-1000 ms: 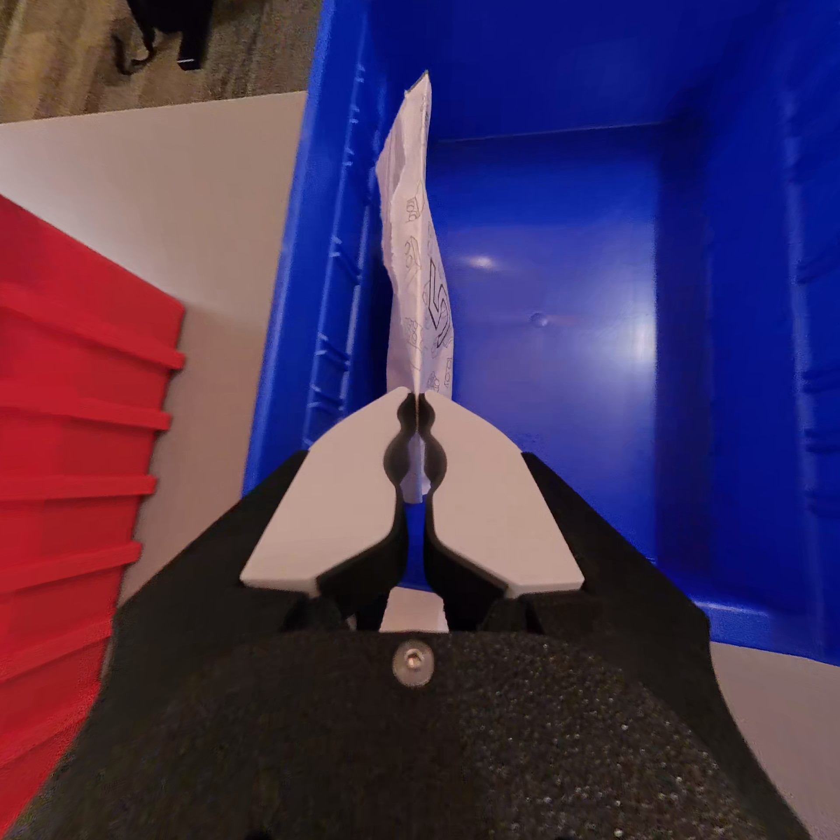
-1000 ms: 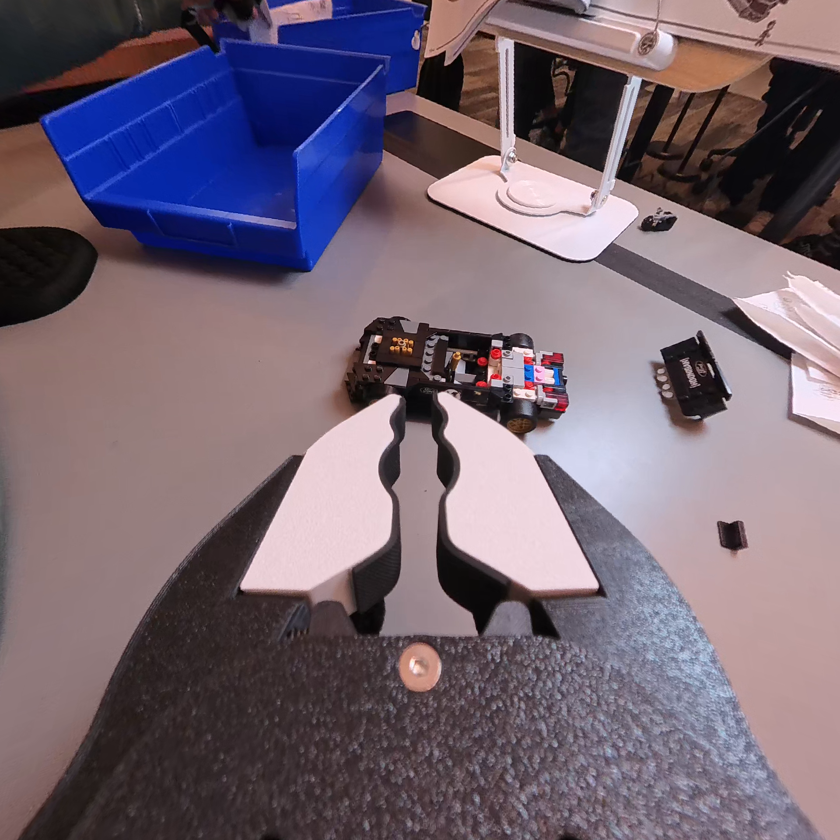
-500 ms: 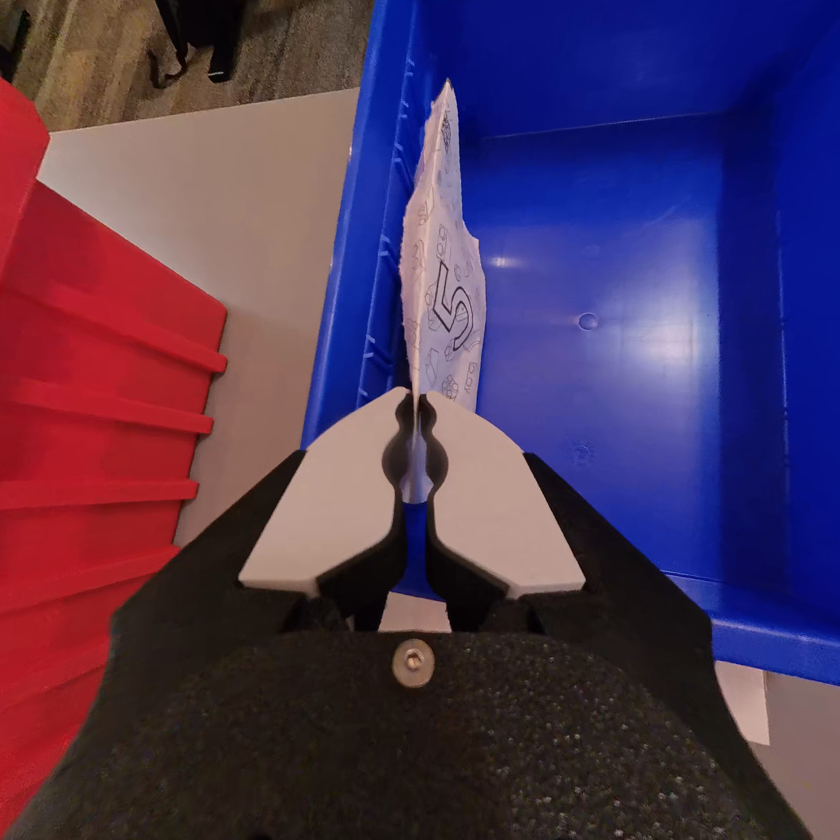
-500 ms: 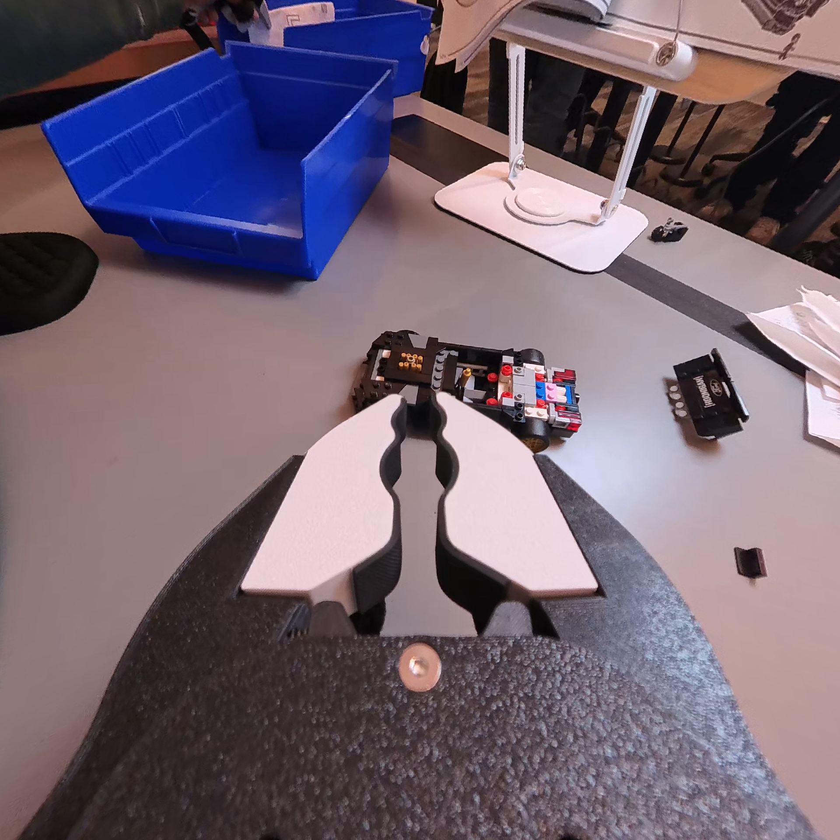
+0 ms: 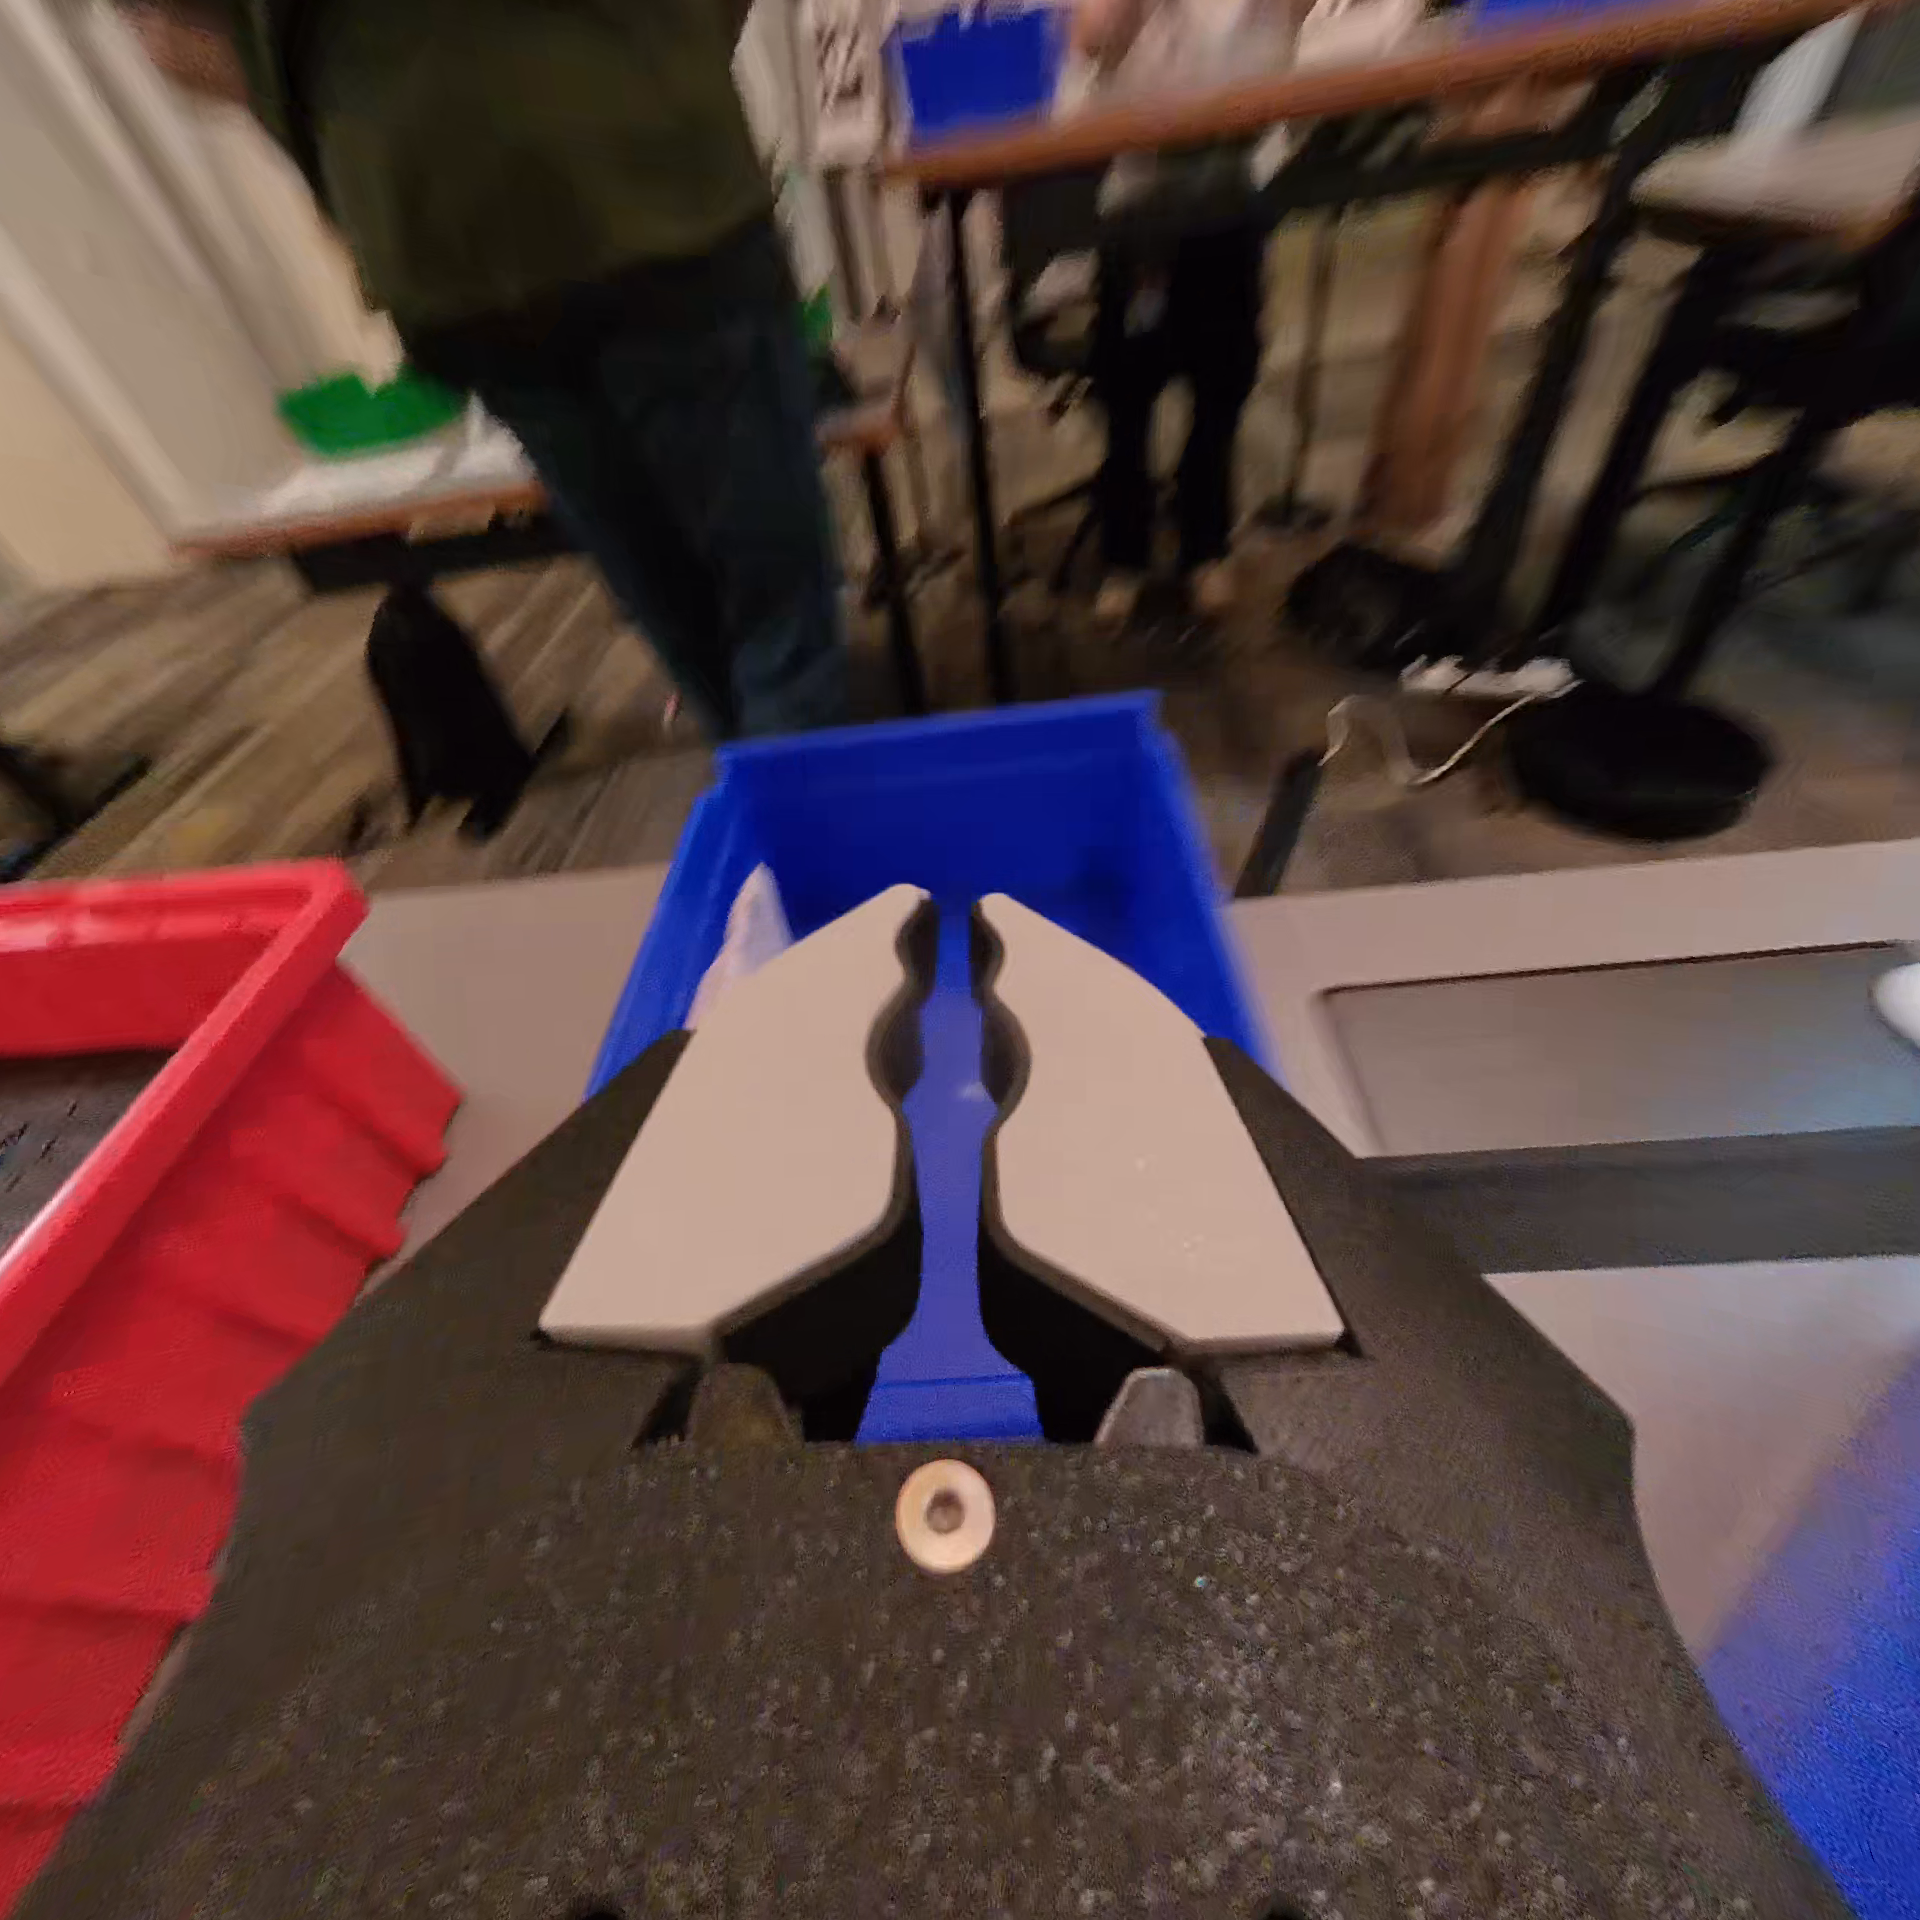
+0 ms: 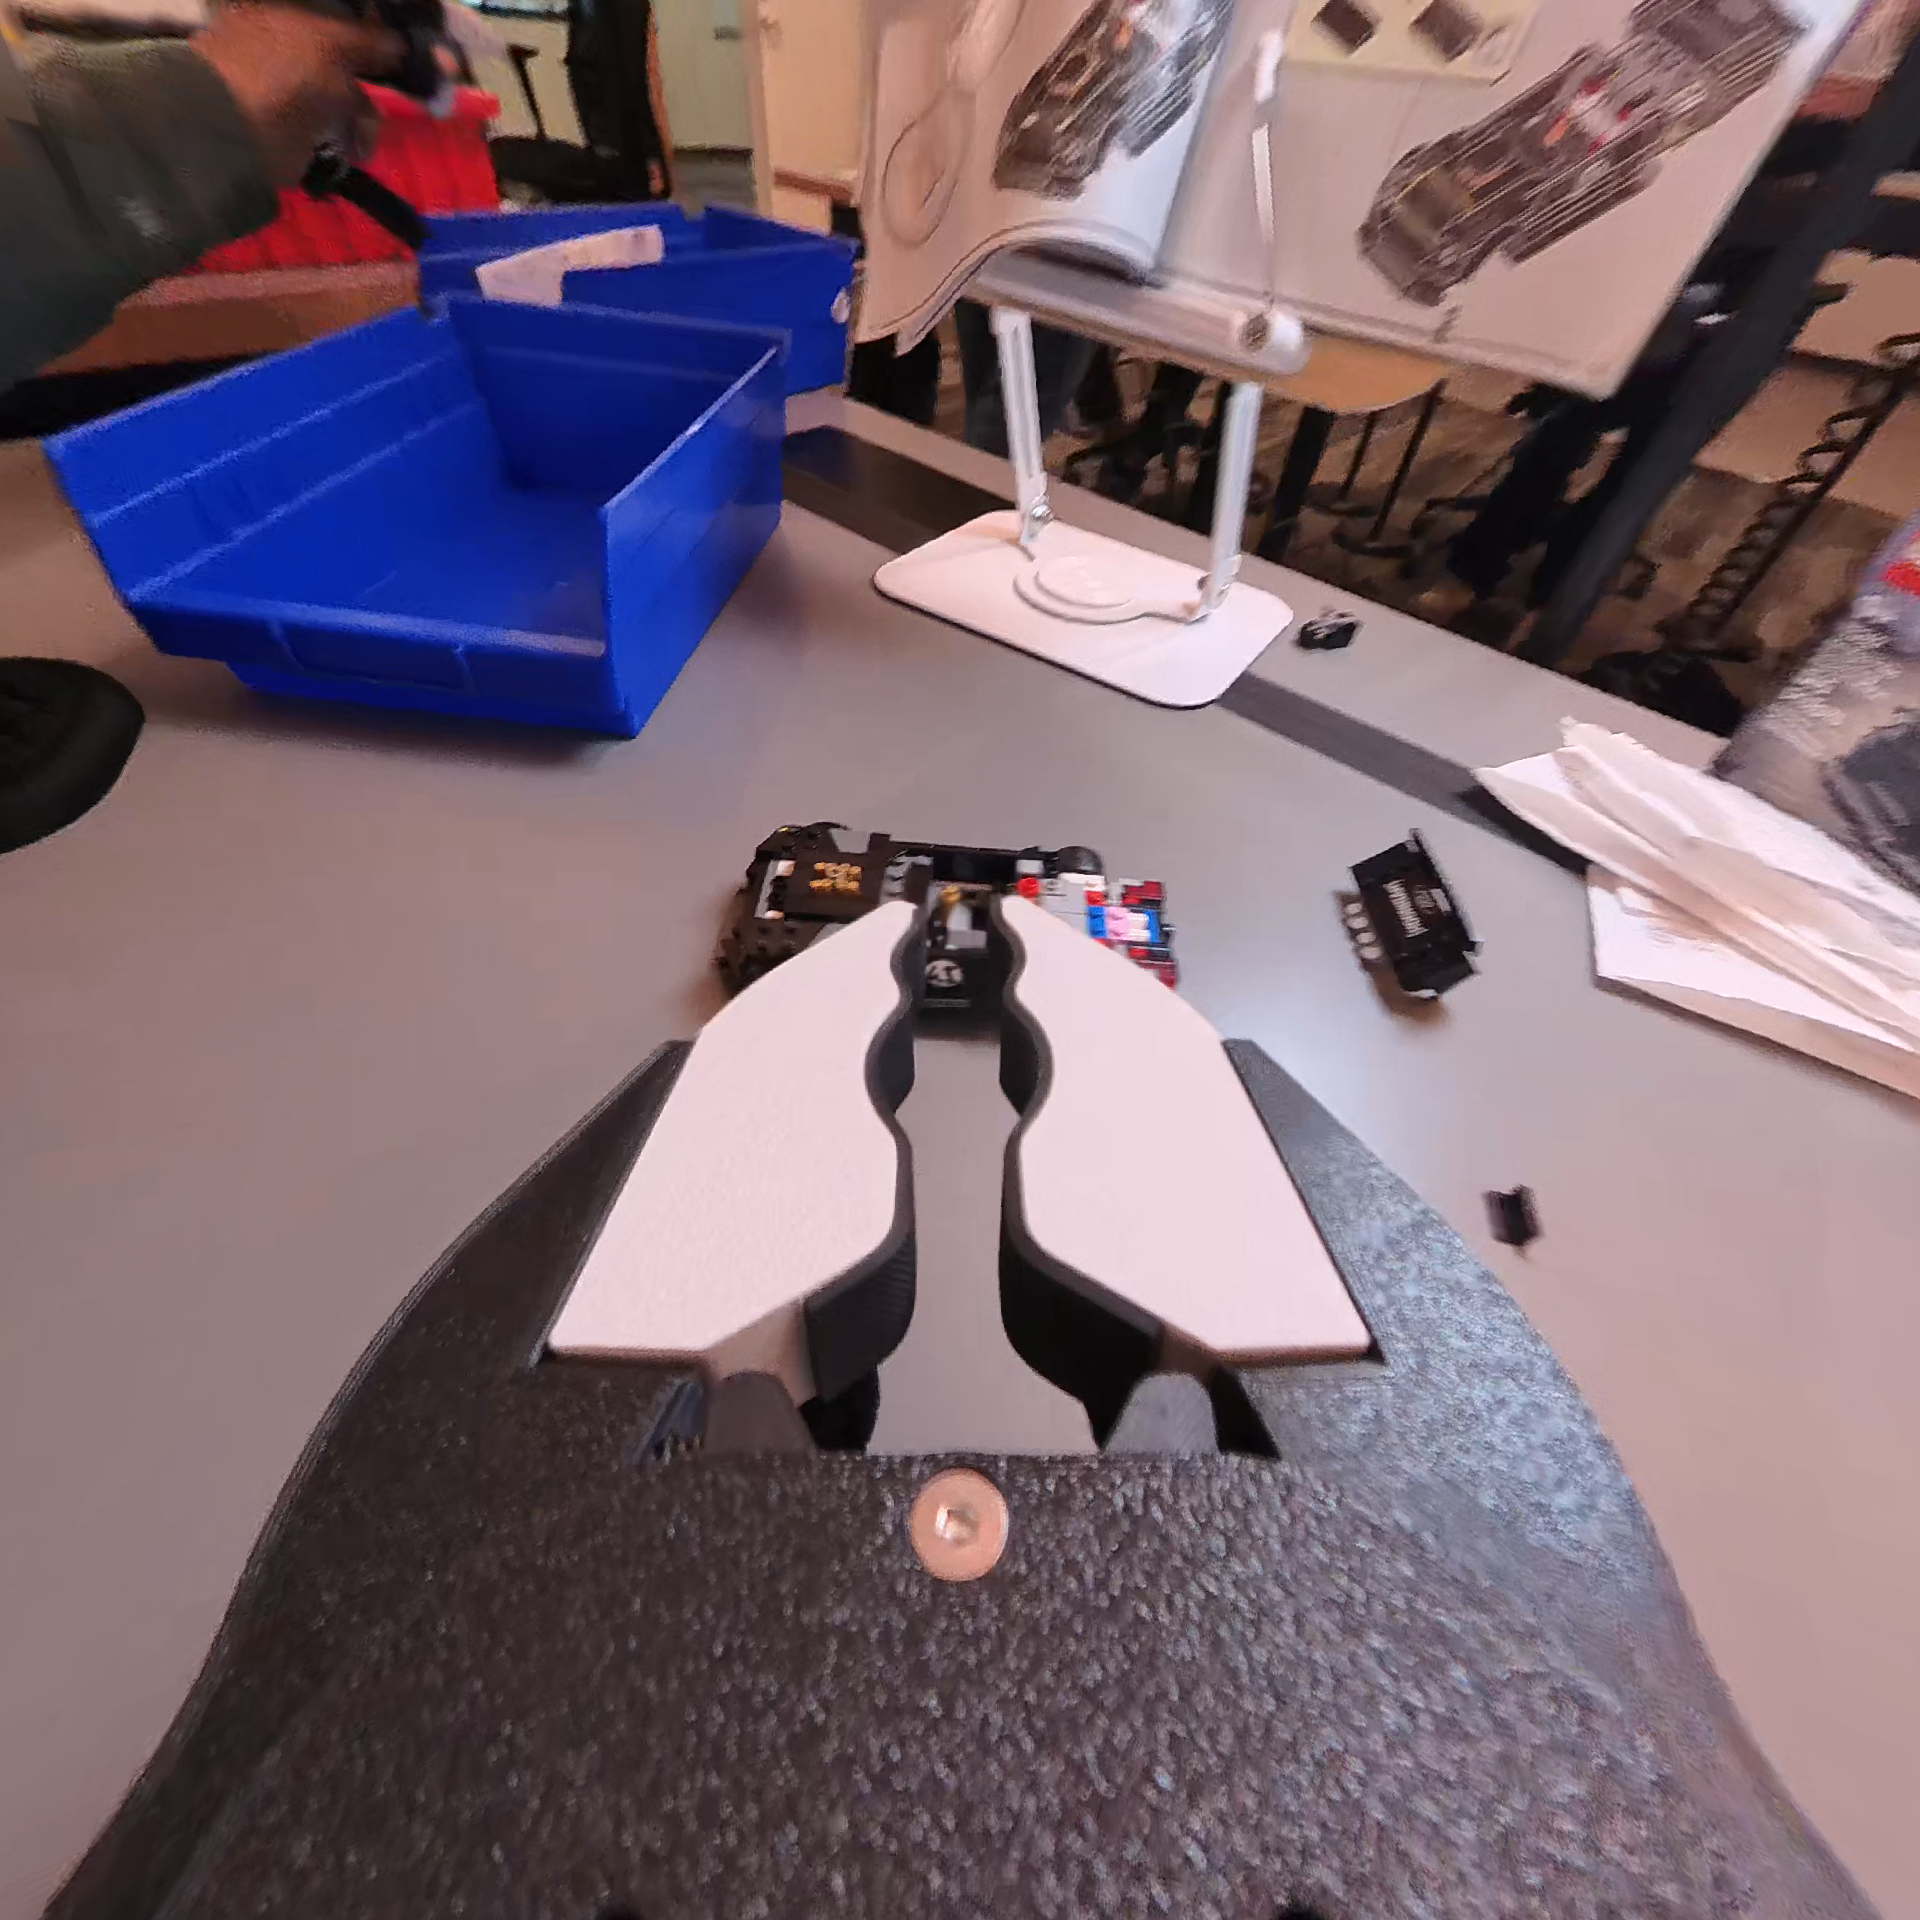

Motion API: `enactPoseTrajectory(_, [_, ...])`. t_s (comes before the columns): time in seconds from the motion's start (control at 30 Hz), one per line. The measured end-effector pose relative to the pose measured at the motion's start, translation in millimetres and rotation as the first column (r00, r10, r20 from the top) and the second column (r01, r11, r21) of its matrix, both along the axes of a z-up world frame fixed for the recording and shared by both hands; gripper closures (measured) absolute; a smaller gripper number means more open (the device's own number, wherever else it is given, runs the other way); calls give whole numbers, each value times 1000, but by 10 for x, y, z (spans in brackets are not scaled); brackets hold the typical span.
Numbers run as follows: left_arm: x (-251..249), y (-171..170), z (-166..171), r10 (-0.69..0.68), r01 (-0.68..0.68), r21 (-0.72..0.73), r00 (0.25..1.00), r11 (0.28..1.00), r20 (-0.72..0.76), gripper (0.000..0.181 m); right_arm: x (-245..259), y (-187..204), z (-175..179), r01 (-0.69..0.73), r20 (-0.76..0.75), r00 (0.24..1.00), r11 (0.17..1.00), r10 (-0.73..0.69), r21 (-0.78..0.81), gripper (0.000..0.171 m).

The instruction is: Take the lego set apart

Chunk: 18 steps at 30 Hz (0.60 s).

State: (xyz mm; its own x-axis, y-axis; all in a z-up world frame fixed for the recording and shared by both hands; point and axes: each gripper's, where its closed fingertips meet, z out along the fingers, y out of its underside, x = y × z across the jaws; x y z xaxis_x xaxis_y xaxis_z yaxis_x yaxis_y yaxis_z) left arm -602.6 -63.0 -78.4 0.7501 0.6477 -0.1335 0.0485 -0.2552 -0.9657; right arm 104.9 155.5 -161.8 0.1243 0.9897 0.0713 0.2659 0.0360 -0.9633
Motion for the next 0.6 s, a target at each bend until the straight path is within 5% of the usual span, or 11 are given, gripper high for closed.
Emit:
enactPoseTrajectory(0.13, [1135, 80, 573, -187, 205, 96, 967, 974, -172, 181, 170, 166, 93, 71, -56, 996, 997, -70, 17, 156])
enactPoseTrajectory(0.27, [2352, 124, 771, -344, 378, 74, 894, 923, -287, 181, 257, 254, 70, 94, -72, 993, 995, -91, 38, 156])
enactPoseTrajectory(0.47, [4053, 327, 615, -538, 578, -32, 737, 816, -410, 181, 228, 342, 74, 91, -90, 993, 986, -79, 142, 171])
enactPoseTrajectory(0.6, [4934, 568, 249, -657, 700, 38, 686, 713, -312, 181, 128, 385, 106, 96, -113, 991, 970, -72, 223, 171])
